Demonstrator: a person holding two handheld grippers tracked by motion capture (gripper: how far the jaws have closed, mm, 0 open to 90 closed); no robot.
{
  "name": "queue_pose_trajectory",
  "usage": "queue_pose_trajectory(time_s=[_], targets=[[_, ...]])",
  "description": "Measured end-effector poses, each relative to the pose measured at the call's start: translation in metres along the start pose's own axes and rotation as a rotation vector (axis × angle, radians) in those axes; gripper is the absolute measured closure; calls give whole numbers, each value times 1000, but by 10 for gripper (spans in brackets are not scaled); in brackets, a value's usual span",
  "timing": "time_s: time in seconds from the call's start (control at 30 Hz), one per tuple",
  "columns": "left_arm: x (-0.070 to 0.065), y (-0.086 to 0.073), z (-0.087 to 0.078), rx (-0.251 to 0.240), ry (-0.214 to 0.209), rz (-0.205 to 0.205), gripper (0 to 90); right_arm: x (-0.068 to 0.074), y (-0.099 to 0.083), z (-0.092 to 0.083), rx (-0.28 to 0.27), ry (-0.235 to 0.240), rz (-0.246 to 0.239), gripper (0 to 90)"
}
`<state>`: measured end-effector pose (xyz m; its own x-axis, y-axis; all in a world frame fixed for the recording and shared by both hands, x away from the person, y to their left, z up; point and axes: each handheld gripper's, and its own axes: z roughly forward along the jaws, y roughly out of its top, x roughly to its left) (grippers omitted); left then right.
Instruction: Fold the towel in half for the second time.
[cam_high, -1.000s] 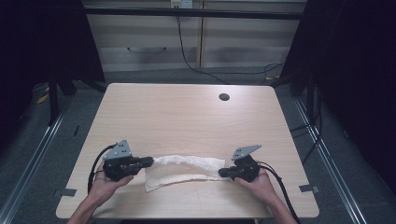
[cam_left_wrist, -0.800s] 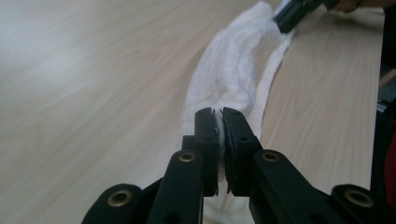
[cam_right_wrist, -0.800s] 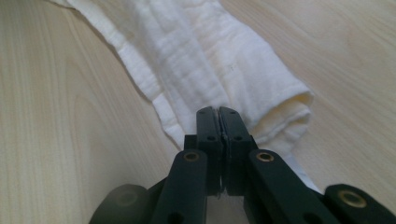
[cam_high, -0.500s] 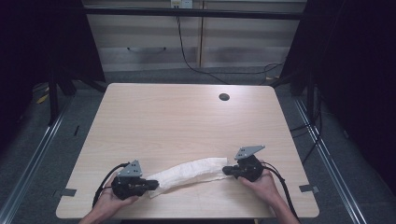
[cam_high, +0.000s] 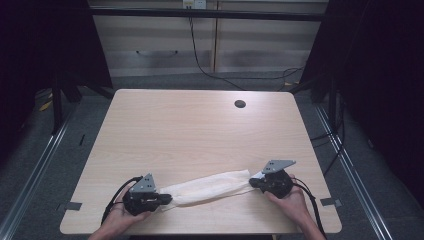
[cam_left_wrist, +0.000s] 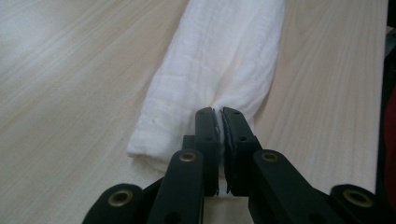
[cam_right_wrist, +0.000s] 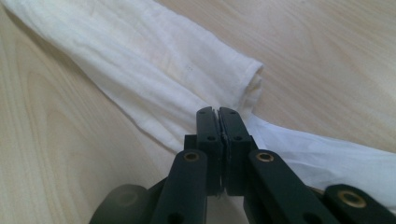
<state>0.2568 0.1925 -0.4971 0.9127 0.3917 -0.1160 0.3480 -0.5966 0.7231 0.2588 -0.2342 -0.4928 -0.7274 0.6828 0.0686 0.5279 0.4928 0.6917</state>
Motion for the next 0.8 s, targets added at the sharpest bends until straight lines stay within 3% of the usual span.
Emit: queue_pose_trajectory(time_s=[0.17,0.23,0.33,0.4,0.5,0.57,0.6,0.7,0.8], targets=[[10,8,7,1,52,-2,857,2,-4,0,-14,-15,31,882],[21,11,10,-6,48,-29,856,1,-3,3,-16,-14,38,881],[37,16,13,-14,84,-68,855,1,1,8,-28,-17,50,881],[44,18,15,-17,88,-75,852,3,3,10,-29,-12,47,879],[42,17,14,-22,90,-84,835,2,2,10,-30,-4,32,869],[39,15,12,-32,78,-98,790,-1,-1,9,-43,21,51,860],[38,15,10,-26,69,-95,747,-3,-2,9,-49,33,66,847],[31,13,5,-32,68,-89,619,-2,-2,6,-47,8,57,770],[28,13,1,-43,58,-96,531,0,-2,3,-64,38,71,719]])
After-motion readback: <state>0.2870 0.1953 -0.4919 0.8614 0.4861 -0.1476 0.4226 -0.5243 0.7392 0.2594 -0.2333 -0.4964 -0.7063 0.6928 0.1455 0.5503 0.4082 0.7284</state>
